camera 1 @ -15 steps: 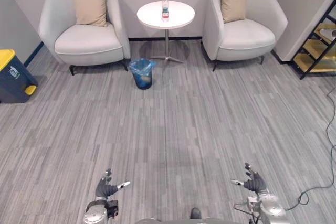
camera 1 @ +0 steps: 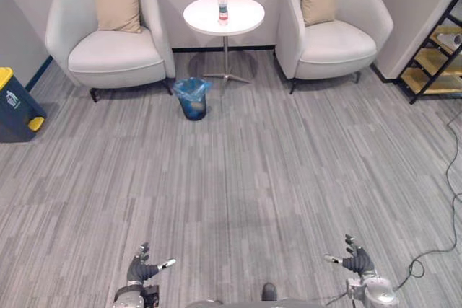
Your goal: Gather rubbish on tea table into small bin, then transfer packed bag to large trash can.
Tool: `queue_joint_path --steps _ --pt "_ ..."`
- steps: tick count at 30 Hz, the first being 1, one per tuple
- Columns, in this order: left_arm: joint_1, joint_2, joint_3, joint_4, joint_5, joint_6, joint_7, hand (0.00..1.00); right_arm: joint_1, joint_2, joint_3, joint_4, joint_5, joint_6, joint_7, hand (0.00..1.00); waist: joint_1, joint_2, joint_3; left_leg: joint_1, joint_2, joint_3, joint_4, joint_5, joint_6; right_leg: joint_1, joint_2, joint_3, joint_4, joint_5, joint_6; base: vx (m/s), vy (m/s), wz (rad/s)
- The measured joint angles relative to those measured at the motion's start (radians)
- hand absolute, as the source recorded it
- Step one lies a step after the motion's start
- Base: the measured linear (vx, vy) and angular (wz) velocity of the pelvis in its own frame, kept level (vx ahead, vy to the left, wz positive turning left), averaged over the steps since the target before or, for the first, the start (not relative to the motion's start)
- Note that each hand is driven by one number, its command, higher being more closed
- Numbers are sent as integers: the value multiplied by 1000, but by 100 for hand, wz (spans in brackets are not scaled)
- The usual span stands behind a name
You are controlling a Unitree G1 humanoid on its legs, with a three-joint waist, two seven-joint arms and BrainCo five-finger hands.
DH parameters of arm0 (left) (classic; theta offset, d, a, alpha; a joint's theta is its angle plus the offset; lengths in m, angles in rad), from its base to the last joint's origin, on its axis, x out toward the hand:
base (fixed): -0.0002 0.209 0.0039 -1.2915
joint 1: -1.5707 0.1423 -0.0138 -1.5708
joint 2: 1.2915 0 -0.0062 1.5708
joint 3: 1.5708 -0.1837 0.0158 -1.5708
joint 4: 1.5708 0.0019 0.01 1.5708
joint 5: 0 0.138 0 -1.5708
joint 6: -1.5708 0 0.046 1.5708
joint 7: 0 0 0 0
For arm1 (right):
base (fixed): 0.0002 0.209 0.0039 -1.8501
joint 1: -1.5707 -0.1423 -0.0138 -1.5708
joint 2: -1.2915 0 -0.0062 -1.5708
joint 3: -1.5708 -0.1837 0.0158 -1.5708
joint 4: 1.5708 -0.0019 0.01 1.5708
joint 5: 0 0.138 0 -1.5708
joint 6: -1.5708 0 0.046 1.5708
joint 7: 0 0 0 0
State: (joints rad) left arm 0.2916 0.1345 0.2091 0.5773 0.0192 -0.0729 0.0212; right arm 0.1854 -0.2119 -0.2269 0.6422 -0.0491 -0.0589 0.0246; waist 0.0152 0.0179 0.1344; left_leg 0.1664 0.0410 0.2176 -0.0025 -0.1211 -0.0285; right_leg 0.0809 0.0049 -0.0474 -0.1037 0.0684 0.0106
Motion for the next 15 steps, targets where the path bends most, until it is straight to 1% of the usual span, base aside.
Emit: queue_joint_path --steps 4,6,7,8,9,10,11,12,13,14,15 --pt "1 -6 0 -10 -2 1 0 0 -23 0 1 0 0 3 -1 0 3 1 2 -27 5 32 15 -10 4 -34 6 31 3 8 2 -43 -31 -22" --pt "1 -6 0 -20 -5 2 1 0 -36 0 0 -2 0 3 -2 0 3 2 6 -59 10 36 52 -29 10 -53 8 43 4 10 3 -21 -31 -24" --pt "0 -8 0 -30 -6 4 1 0 -44 -2 0 -2 1 5 -3 0 4 7 11 -78 17 44 84 -48 8 -68 11 51 15 7 5 -14 -20 -28" --pt "-3 -14 0 -48 -8 5 2 0 -55 -5 1 -8 1 6 -5 0 8 19 17 -105 29 56 126 -74 12 -112 19 61 86 -33 9 -2 -10 -29" --pt "-4 -16 -1 -59 -8 6 2 0 -60 -7 1 -13 1 9 -5 0 10 24 23 -116 33 58 146 -85 16 -141 21 64 137 -61 10 9 9 -21" --pt "-11 -15 -1 -80 -9 9 2 0 -65 -8 2 -31 1 15 -5 0 8 30 36 -134 34 59 184 -112 21 -204 16 64 268 -132 16 21 25 -6" --pt "-21 -11 -1 -88 -9 9 4 0 -66 -8 9 -38 2 18 -9 0 2 20 47 -142 26 59 219 -143 27 -256 4 63 399 -194 16 31 30 -2" --pt "-25 -9 -1 -88 -11 9 5 0 -67 -8 15 -38 3 20 -9 0 2 16 52 -142 20 60 233 -156 33 -281 -6 54 461 -220 19 59 39 -6" --pt "-33 -9 -6 -88 -13 11 8 0 -74 -9 33 -39 8 24 -15 0 2 14 64 -133 15 58 245 -181 44 -340 -27 17 600 -240 35 75 31 -5" --pt "-37 -7 -11 -88 -14 11 9 0 -78 -8 43 -39 9 24 -20 0 1 16 73 -122 16 54 247 -191 55 -375 -36 -4 674 -241 37 135 34 -5" --pt "-45 -2 -24 -88 -20 12 16 0 -75 -3 50 -40 9 26 -21 0 0 15 80 -89 13 52 231 -206 55 -422 -56 -60 728 -273 40 154 23 -2"
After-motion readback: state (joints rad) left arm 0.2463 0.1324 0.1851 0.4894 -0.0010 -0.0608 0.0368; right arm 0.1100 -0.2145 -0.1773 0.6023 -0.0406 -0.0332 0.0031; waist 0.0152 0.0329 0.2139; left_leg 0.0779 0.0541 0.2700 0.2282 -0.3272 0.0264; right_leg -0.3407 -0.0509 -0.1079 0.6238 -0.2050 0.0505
